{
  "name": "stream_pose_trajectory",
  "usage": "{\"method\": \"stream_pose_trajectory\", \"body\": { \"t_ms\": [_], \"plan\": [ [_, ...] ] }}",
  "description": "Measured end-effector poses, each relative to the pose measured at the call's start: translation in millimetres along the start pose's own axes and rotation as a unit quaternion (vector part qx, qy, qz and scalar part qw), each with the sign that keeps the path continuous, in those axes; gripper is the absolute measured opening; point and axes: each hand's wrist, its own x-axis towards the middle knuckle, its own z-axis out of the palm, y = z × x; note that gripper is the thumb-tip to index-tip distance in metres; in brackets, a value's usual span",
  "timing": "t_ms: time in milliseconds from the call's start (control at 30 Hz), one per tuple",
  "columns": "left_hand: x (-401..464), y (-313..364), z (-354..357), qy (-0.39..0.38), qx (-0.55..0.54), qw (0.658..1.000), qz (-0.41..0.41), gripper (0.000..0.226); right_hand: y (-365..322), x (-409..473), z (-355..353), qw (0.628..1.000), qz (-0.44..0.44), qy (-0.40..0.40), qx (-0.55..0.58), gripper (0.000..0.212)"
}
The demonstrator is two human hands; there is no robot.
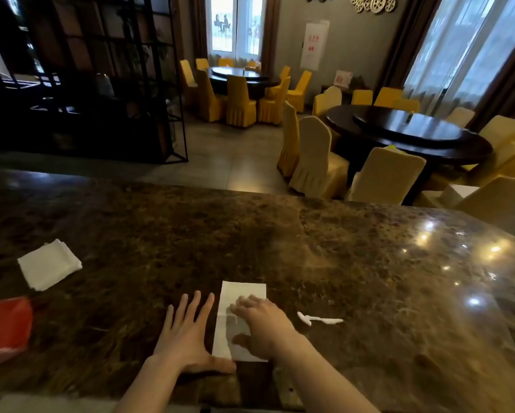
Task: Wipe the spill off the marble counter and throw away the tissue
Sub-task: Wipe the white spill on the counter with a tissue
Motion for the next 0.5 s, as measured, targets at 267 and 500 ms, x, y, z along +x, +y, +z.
{"method": "stream_pose_trajectory", "body": {
  "t_ms": [267,500],
  "plan": [
    [7.2,-3.1,10.2,-0.003,0.024,1.000,-0.002,0.164,-5.0,-9.7,12.2,0.992,-0.018,0.113,-0.050,0.025],
    [2.8,3.2,-0.5,-0.009,0.020,1.000,0.018,0.163,20.7,-24.4,1.2,0.914,0.126,0.231,0.309,0.017]
  ]
}}
